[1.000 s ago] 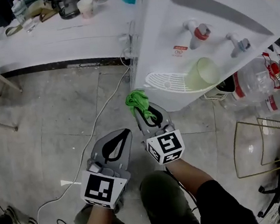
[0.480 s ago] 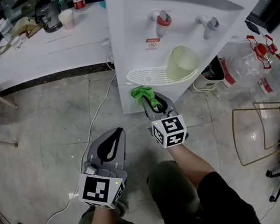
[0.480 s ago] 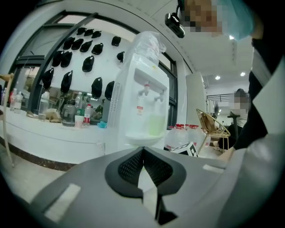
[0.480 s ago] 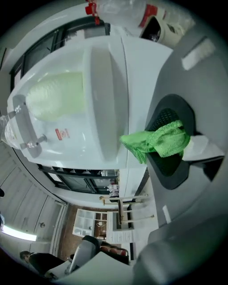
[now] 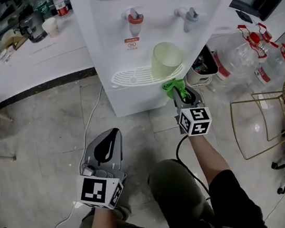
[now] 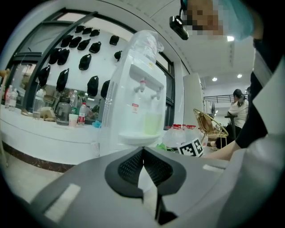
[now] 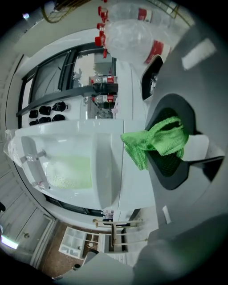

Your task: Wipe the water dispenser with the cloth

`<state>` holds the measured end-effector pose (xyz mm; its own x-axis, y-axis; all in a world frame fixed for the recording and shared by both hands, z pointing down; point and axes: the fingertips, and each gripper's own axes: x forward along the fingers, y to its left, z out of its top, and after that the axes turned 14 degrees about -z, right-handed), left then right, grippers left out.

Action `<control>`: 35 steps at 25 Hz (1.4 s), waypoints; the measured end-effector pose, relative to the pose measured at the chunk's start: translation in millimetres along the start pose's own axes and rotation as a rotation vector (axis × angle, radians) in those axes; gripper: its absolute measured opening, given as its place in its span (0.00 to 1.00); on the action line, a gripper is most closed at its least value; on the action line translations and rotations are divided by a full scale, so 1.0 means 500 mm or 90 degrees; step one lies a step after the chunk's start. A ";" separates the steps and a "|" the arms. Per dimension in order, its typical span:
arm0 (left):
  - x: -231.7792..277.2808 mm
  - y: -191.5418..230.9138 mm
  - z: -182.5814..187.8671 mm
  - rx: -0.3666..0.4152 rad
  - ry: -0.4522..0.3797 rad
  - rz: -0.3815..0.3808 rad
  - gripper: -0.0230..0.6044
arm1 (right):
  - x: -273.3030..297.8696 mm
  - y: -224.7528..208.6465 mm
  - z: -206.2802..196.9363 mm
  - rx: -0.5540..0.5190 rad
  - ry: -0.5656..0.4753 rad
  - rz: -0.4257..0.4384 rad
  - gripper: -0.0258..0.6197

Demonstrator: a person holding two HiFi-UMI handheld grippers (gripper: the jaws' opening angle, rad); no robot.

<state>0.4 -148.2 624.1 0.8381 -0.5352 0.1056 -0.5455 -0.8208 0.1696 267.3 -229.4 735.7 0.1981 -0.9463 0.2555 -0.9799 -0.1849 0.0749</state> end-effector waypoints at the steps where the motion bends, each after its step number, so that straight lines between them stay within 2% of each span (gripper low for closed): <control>1: 0.001 0.000 -0.003 -0.001 0.003 0.001 0.04 | 0.002 -0.015 -0.001 0.003 0.001 -0.009 0.22; 7: 0.012 -0.016 0.005 0.025 0.000 -0.005 0.04 | 0.007 -0.093 -0.015 0.042 0.014 -0.094 0.21; 9: 0.013 -0.025 0.007 0.029 0.003 -0.014 0.04 | -0.004 -0.093 -0.024 0.055 0.018 -0.101 0.21; 13: 0.004 -0.035 0.001 0.024 0.041 -0.024 0.04 | -0.053 -0.014 -0.020 0.038 -0.010 -0.045 0.21; 16: -0.004 -0.033 0.004 0.028 0.042 -0.020 0.04 | -0.089 0.103 -0.025 0.022 -0.023 0.047 0.21; 20: -0.016 -0.028 -0.003 0.032 0.052 -0.010 0.04 | -0.104 0.301 -0.045 0.003 -0.013 0.193 0.21; 23: -0.022 -0.030 0.000 0.038 0.052 -0.004 0.04 | -0.089 0.422 -0.043 -0.016 -0.014 0.252 0.21; 26: -0.028 -0.035 0.005 0.042 0.049 -0.005 0.04 | -0.061 0.498 -0.040 -0.025 -0.008 0.272 0.20; 28: -0.033 -0.037 0.003 0.046 0.051 -0.004 0.04 | -0.039 0.515 -0.045 -0.027 0.003 0.261 0.20; 35: -0.041 -0.033 0.008 0.044 0.048 0.002 0.04 | -0.005 0.450 -0.060 -0.051 0.018 0.214 0.20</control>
<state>-7.7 -124.4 615.2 0.8332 -0.5230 0.1796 -0.5446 -0.8325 0.1020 46.9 -260.8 780.9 -0.1336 -0.9431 0.3044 -0.9858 0.1580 0.0568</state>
